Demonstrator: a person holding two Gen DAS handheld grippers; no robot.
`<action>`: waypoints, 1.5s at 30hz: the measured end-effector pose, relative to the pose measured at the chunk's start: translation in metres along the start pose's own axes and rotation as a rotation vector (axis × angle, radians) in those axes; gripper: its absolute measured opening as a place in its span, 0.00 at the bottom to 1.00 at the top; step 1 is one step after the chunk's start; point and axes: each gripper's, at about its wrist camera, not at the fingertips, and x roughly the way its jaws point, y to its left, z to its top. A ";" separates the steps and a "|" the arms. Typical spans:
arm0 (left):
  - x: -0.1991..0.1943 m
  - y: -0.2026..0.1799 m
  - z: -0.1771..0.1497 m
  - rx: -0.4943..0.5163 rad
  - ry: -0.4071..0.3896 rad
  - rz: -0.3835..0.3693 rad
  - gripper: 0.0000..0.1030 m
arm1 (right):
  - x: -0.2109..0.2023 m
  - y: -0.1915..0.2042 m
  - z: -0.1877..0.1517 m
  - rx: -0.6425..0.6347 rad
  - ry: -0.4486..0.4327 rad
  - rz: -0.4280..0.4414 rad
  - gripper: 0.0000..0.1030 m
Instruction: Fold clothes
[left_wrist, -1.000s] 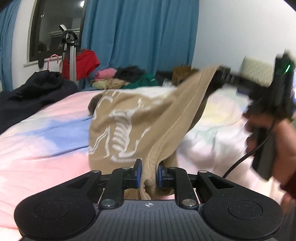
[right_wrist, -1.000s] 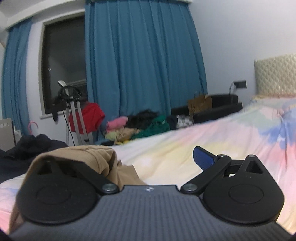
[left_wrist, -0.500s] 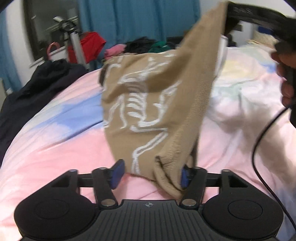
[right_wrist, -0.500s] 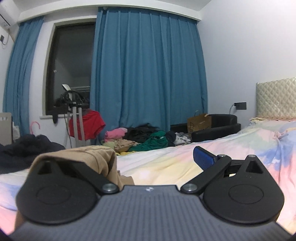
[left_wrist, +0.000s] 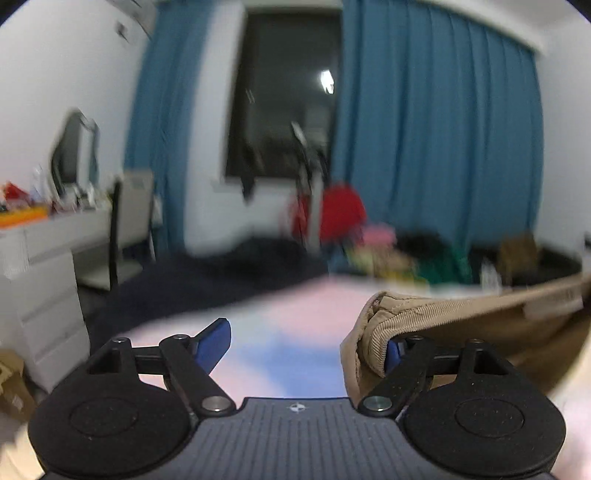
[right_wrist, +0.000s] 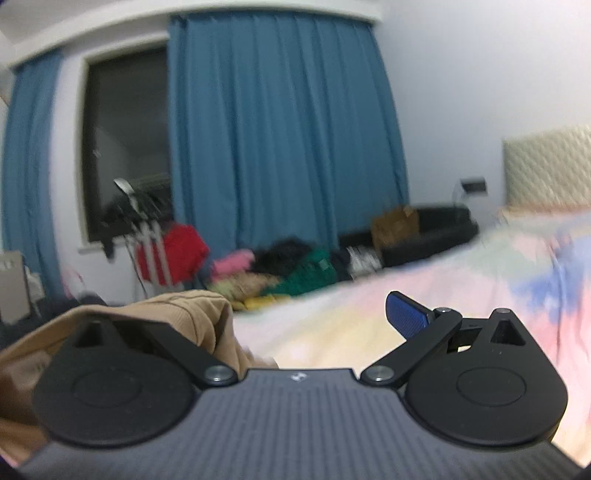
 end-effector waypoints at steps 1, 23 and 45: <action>-0.005 0.003 0.022 -0.022 -0.039 0.000 0.80 | -0.005 0.005 0.016 0.010 -0.019 0.021 0.98; -0.248 -0.023 0.373 -0.021 -0.519 -0.088 0.85 | -0.177 0.035 0.376 -0.098 -0.257 0.227 0.99; -0.080 0.000 0.323 -0.036 -0.273 -0.130 0.92 | -0.083 0.045 0.322 -0.152 -0.058 0.197 0.99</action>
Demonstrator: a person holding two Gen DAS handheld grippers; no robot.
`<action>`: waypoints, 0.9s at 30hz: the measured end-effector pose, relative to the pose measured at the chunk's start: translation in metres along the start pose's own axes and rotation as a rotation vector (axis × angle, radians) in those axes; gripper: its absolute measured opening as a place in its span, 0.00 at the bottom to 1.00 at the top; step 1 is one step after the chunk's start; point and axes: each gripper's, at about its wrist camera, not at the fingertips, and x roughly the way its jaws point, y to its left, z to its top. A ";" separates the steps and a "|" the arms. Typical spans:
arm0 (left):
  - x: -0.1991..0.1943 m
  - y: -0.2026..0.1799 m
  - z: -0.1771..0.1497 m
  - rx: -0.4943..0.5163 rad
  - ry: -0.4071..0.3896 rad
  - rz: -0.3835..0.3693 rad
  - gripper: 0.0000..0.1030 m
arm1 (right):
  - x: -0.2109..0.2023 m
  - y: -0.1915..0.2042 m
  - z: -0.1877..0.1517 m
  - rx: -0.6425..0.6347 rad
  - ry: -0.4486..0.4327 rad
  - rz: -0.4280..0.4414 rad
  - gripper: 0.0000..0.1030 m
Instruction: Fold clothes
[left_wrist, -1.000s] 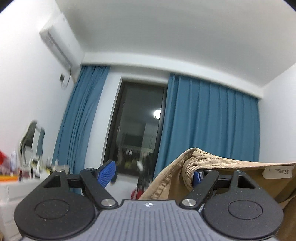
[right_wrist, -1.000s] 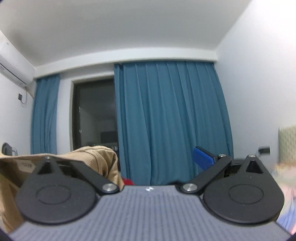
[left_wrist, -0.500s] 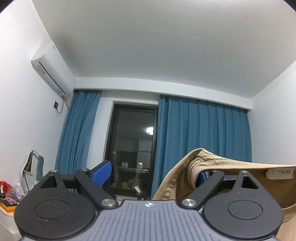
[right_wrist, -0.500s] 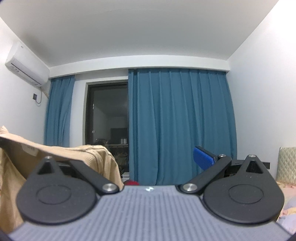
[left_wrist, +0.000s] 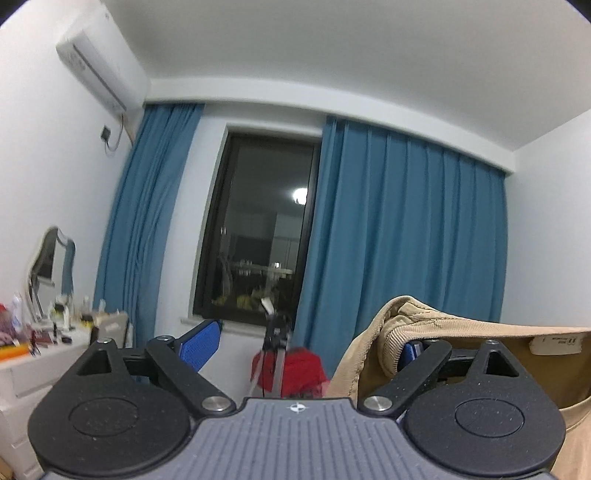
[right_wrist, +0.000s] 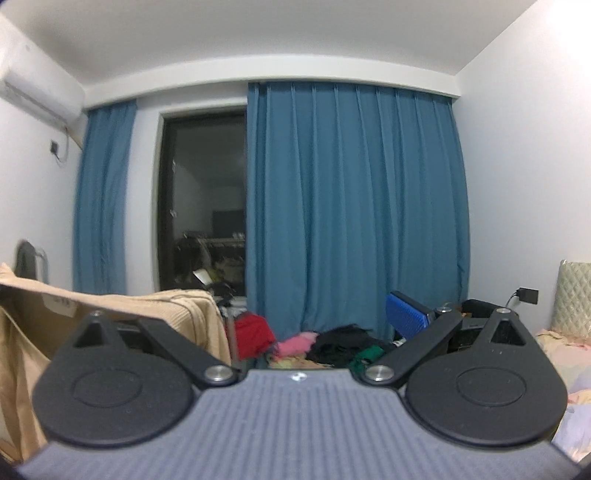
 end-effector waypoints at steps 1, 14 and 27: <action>0.020 0.000 -0.011 -0.007 0.016 0.000 0.92 | 0.019 0.001 -0.006 -0.012 0.012 -0.014 0.99; 0.356 -0.007 -0.281 0.174 0.441 -0.002 0.96 | 0.344 -0.032 -0.240 0.020 0.415 -0.088 0.99; 0.535 0.000 -0.471 0.506 0.910 -0.214 0.91 | 0.522 -0.017 -0.449 -0.295 0.959 0.158 0.99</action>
